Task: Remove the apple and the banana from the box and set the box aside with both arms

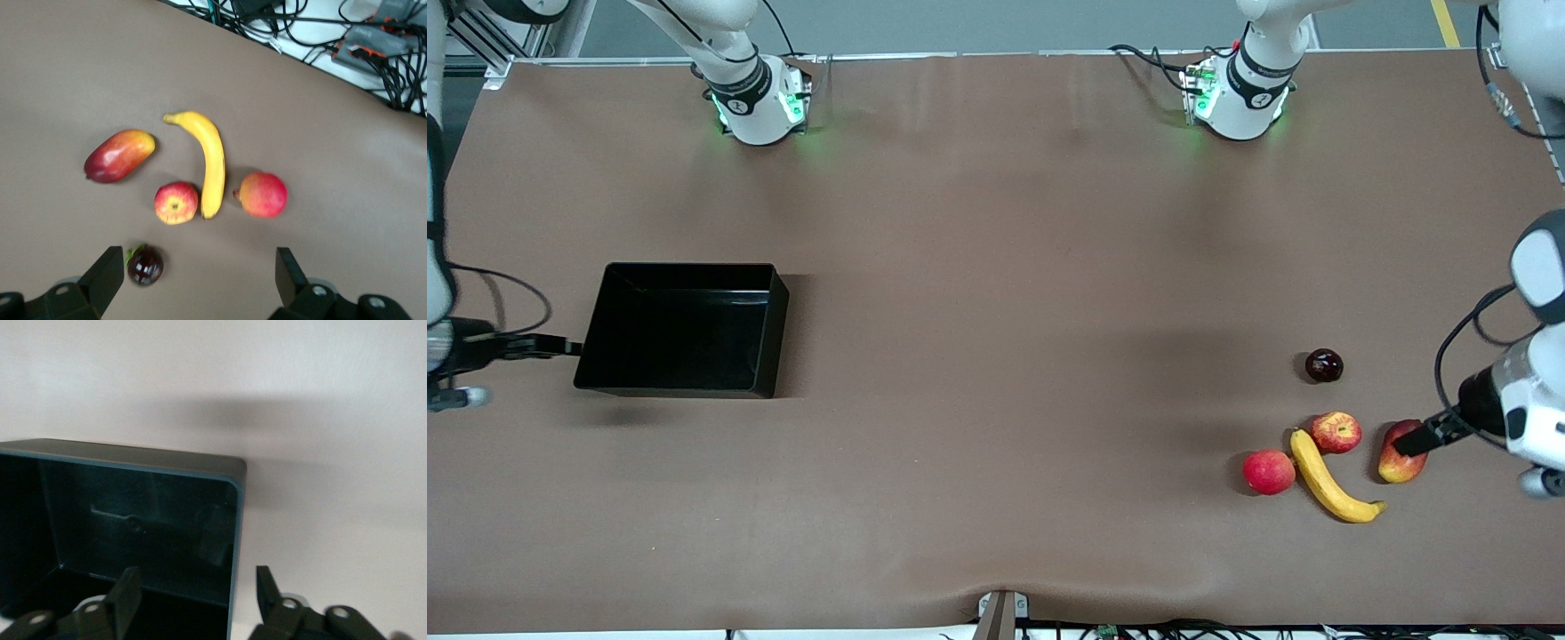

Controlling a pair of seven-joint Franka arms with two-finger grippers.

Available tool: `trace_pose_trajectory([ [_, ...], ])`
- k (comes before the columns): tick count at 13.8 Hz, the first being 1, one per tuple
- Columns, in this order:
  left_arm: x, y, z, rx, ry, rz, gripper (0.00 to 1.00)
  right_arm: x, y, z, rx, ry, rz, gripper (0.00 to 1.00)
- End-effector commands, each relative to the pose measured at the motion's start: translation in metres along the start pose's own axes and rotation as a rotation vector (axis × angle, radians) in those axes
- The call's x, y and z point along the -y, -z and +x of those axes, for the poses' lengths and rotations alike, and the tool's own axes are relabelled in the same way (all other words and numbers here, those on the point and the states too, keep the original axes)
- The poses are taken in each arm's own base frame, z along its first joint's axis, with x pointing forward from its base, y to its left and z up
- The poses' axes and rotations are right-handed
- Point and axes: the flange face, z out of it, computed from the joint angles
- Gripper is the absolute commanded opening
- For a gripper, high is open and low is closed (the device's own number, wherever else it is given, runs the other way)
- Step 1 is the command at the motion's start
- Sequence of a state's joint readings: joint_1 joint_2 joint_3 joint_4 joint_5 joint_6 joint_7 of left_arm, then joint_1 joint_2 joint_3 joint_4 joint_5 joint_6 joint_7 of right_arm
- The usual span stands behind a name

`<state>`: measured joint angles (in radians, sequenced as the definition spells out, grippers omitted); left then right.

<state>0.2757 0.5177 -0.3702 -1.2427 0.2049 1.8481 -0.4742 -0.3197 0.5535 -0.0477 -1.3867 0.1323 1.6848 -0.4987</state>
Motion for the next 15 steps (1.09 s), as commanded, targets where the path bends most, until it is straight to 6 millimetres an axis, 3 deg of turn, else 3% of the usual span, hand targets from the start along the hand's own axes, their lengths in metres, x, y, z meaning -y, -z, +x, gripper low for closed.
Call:
trace_pose_trajectory([
  [1, -0.007, 0.033, -0.03, 0.052, -0.023, 0.03, 1.0, 0.065, 0.083, 0.026, -0.022, 0.118, -0.194, 1.0],
  [3, -0.01, 0.049, -0.047, 0.095, -0.042, 0.061, 1.0, 0.143, 0.124, 0.039, -0.06, 0.127, -0.298, 1.0],
  [5, -0.018, 0.069, -0.066, 0.102, -0.078, 0.072, 1.0, 0.217, 0.143, 0.025, -0.079, -0.112, -0.26, 1.0],
  [7, -0.022, 0.082, -0.082, 0.089, -0.111, 0.084, 1.0, 0.277, 0.155, 0.009, -0.072, -0.183, -0.25, 1.0],
  [9, -0.025, 0.093, -0.098, 0.08, -0.166, 0.101, 1.0, 0.296, 0.172, -0.021, -0.044, -0.161, -0.202, 1.0],
  [11, -0.024, 0.106, -0.109, 0.064, -0.206, 0.112, 1.0, 0.305, 0.2, -0.072, -0.059, -0.145, -0.181, 1.0],
  [13, -0.019, 0.116, -0.117, 0.055, -0.248, 0.12, 1.0, 0.297, 0.199, -0.112, -0.09, -0.135, -0.173, 1.0],
  [15, -0.018, 0.125, -0.122, 0.05, -0.257, 0.106, 1.0, 0.278, 0.195, -0.134, -0.118, -0.163, -0.165, 1.0],
])
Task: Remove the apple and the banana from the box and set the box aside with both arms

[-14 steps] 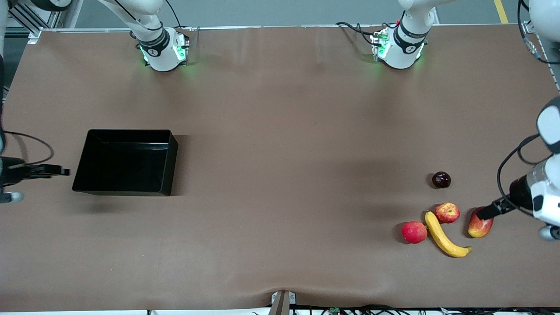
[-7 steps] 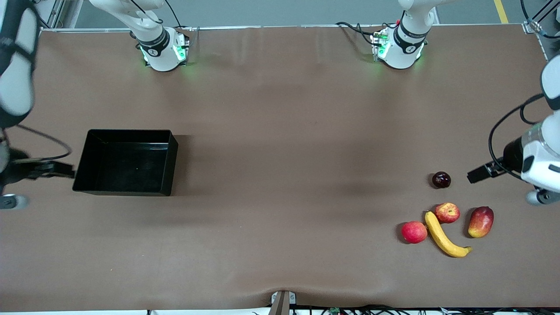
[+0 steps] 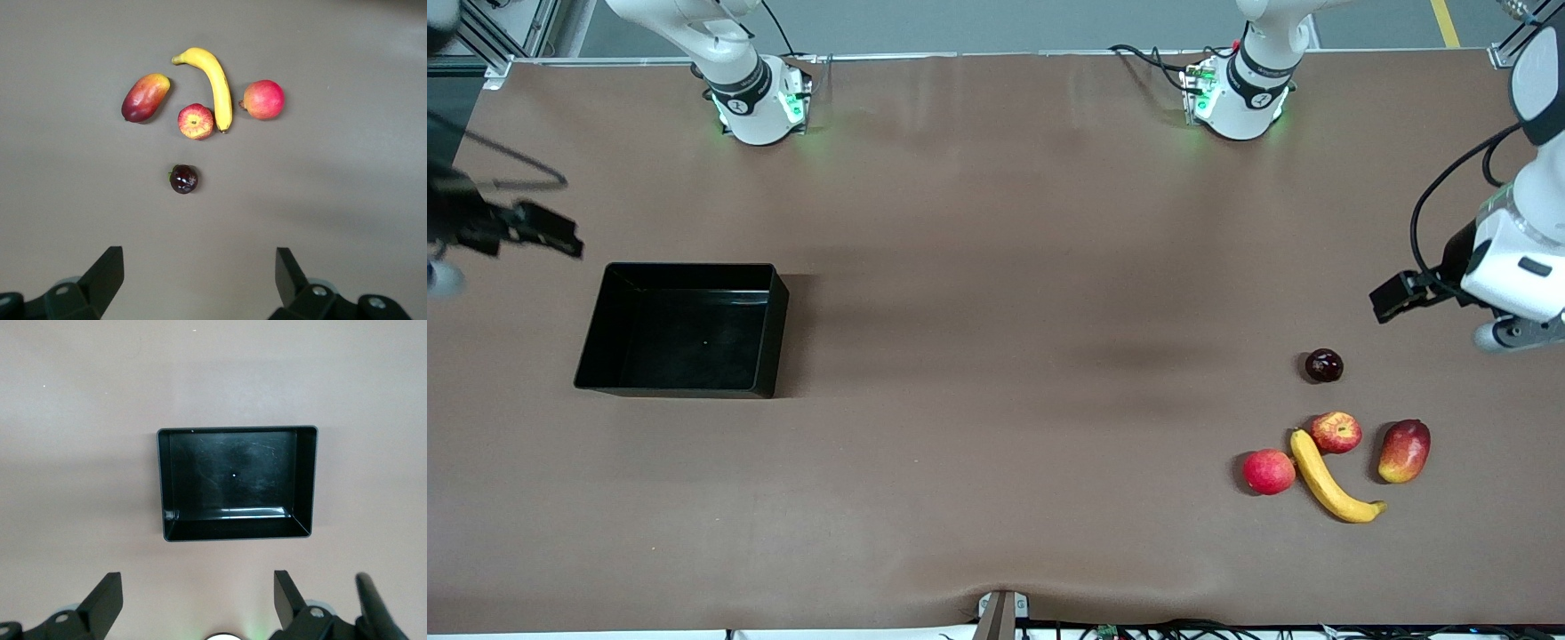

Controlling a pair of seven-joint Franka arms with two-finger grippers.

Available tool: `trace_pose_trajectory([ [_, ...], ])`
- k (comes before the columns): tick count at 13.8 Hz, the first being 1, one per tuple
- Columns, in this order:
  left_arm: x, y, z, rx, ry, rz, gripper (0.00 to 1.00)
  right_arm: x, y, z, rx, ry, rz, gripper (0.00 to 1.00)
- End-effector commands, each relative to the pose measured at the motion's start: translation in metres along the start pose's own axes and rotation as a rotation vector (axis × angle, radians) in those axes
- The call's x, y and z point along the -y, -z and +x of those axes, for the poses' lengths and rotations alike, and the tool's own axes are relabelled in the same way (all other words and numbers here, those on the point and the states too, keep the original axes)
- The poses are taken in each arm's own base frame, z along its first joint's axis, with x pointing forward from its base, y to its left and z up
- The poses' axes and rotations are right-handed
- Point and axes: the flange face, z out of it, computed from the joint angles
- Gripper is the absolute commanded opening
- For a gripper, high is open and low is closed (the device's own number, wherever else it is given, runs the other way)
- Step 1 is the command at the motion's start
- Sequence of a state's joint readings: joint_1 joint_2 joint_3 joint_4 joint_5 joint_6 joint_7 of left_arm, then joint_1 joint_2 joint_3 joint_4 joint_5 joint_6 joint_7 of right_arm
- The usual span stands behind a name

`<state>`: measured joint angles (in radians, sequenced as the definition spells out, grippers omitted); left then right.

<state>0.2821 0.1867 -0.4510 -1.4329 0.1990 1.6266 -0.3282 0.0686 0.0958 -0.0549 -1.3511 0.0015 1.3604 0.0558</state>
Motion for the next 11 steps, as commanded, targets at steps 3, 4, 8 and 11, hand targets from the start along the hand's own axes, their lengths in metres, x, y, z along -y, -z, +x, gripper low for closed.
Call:
trace_pose_trajectory([
  [3, 0.014, 0.023, -0.021, -0.014, -0.06, -0.023, 1.0, -0.051, -0.021, -0.029, -0.013, 0.043, 0.094, 1.0],
  [4, 0.015, 0.025, -0.026, -0.011, -0.057, -0.037, 1.0, -0.055, -0.02, -0.029, -0.017, 0.077, 0.12, 1.0],
  [8, 0.01, 0.026, -0.048, 0.001, -0.069, -0.03, 1.0, -0.048, -0.013, -0.033, -0.003, 0.09, 0.02, 1.0],
  [11, 0.017, 0.028, -0.057, 0.011, -0.096, -0.067, 1.0, -0.05, -0.015, -0.037, 0.005, 0.086, 0.014, 1.0],
])
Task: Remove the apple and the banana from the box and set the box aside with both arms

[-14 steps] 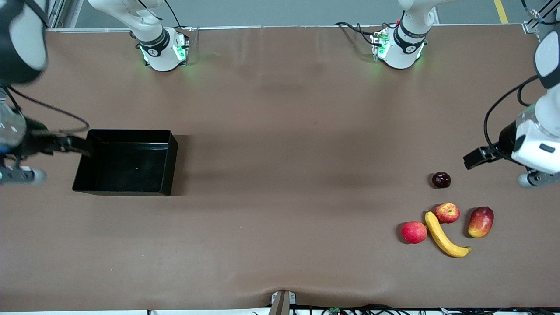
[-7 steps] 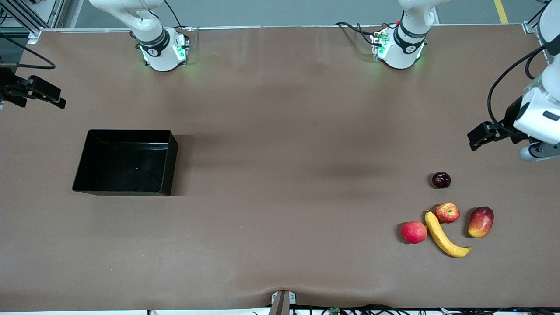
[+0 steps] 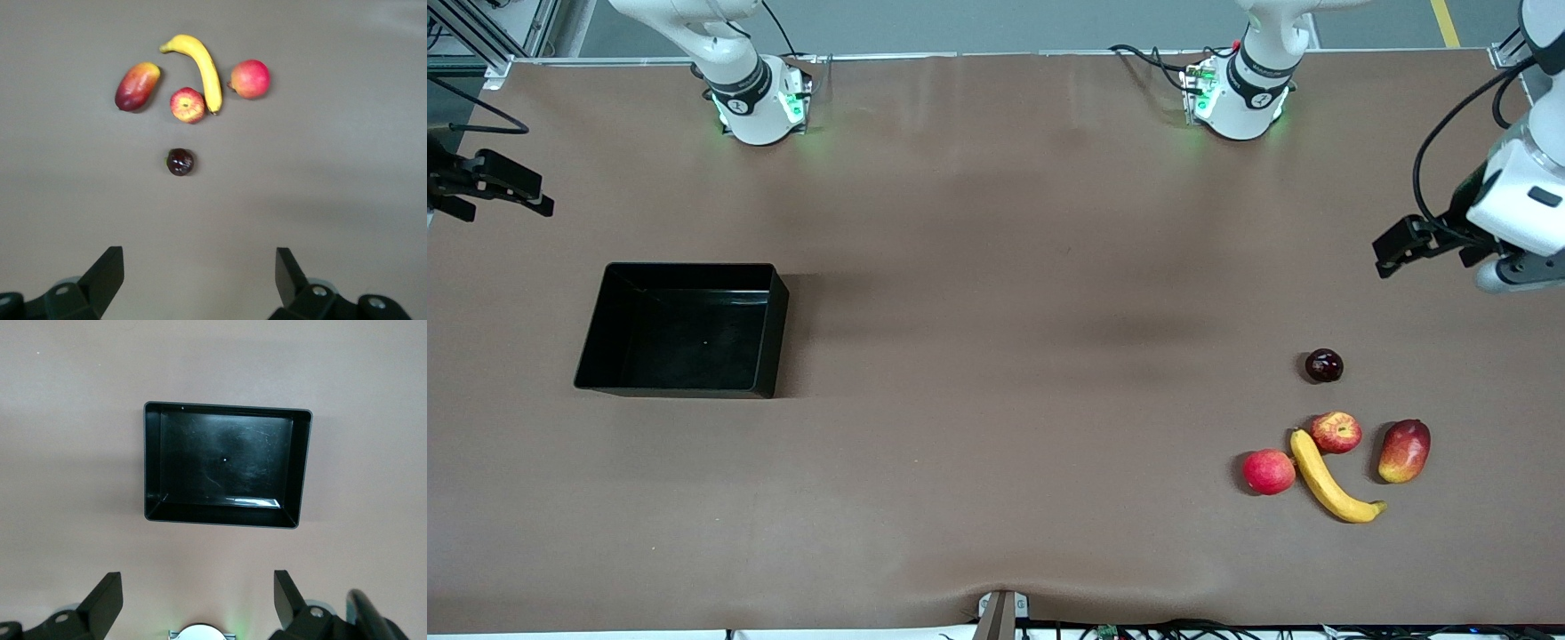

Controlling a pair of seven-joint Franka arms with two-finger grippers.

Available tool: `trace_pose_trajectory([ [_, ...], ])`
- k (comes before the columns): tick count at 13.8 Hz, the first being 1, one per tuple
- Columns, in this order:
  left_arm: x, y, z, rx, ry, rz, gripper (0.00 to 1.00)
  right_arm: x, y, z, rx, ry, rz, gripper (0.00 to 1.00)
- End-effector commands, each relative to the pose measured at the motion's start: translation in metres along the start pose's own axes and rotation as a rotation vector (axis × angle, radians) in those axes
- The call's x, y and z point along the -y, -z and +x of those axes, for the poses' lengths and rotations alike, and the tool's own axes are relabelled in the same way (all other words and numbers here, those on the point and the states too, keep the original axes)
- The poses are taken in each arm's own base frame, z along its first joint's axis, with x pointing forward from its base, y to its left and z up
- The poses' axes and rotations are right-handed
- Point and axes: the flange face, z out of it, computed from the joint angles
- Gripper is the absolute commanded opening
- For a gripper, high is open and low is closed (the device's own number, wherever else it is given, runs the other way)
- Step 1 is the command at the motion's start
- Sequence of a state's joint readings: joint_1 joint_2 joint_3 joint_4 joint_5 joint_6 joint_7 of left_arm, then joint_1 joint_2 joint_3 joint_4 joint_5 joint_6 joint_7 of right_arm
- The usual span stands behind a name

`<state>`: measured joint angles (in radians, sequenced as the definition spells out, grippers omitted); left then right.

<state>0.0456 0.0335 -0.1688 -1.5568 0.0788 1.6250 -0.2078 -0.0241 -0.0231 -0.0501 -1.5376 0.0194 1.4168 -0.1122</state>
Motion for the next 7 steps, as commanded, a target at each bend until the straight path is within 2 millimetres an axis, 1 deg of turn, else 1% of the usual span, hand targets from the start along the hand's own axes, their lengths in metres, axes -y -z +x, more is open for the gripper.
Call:
trace_pose_trajectory([
  [1, 0.008, 0.008, -0.021, -0.003, -0.023, -0.024, 1.0, -0.003, 0.004, -0.008, -0.013, -0.001, -0.019, 1.0],
  [3, 0.007, 0.013, -0.029, -0.008, -0.026, -0.039, 1.0, -0.004, 0.005, -0.007, -0.025, -0.003, -0.017, 1.0],
  [7, 0.01, 0.022, -0.031, -0.017, -0.053, -0.054, 1.0, -0.013, 0.002, -0.006, -0.021, -0.019, -0.005, 1.0],
])
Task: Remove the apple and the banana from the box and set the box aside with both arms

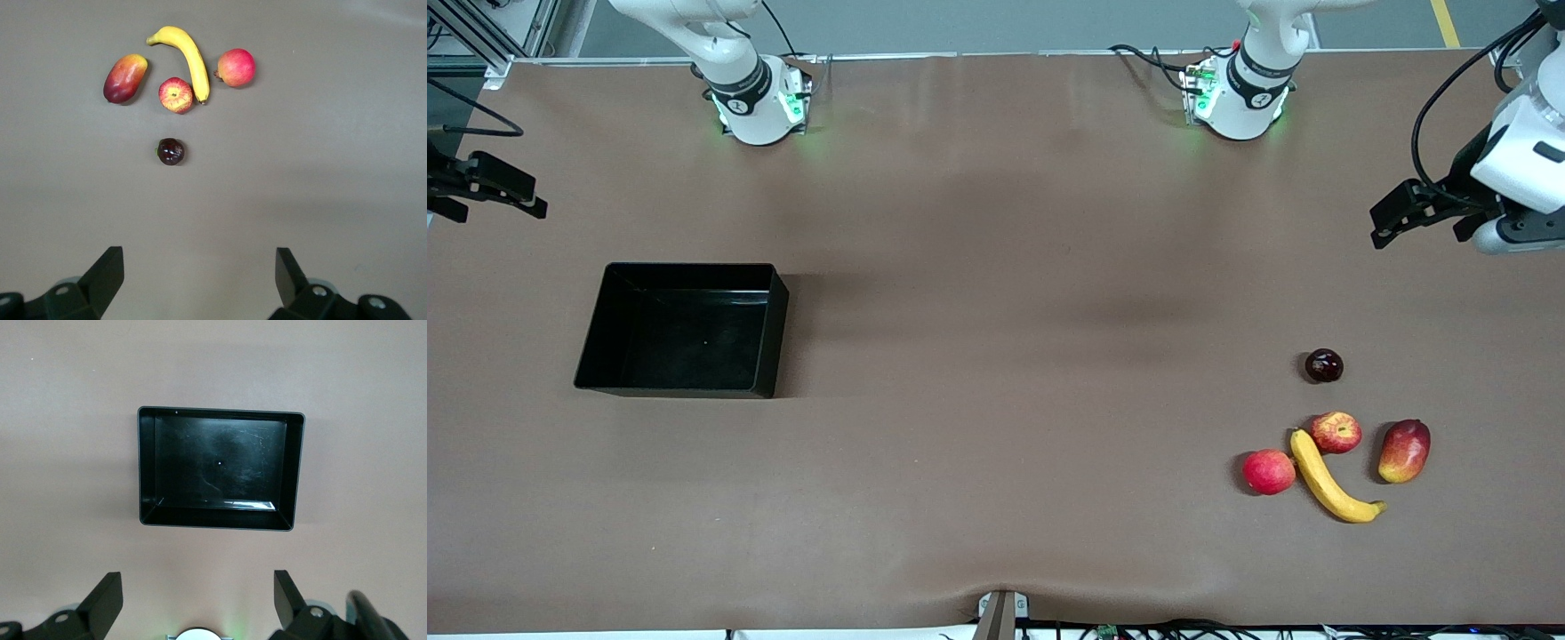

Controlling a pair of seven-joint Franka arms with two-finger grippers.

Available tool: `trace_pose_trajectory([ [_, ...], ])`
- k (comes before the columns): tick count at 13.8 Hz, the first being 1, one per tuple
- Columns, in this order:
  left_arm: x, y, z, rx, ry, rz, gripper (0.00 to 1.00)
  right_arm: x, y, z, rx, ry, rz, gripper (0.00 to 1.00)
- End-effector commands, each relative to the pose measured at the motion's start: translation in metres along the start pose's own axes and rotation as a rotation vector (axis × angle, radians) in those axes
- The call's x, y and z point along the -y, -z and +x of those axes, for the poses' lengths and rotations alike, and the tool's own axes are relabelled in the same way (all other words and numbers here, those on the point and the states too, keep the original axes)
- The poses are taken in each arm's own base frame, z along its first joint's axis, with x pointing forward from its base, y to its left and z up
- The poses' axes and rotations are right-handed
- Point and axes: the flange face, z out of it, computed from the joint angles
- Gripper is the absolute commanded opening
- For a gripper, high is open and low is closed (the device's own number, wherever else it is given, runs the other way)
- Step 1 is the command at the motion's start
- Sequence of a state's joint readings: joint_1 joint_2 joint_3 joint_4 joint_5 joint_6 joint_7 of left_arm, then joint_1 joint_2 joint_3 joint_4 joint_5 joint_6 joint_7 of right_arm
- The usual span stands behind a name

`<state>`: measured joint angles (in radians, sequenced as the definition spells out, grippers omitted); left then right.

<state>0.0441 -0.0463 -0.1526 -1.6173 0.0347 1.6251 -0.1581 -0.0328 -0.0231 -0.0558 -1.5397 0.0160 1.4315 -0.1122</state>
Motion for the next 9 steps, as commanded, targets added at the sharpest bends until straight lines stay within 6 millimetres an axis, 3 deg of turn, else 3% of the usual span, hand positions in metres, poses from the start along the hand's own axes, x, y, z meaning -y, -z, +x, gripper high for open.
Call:
trace_pose_trajectory([
  [1, 0.0036, 0.0055, -0.0074, -0.004, -0.016, -0.021, 1.0, -0.0032, 0.0014, -0.0065, -0.007, -0.001, -0.001, 1.0],
  [9, 0.0023, 0.0086, -0.01, 0.028, -0.024, -0.005, 1.0, -0.0084, -0.0001, -0.0063, -0.005, -0.012, 0.018, 1.0],
])
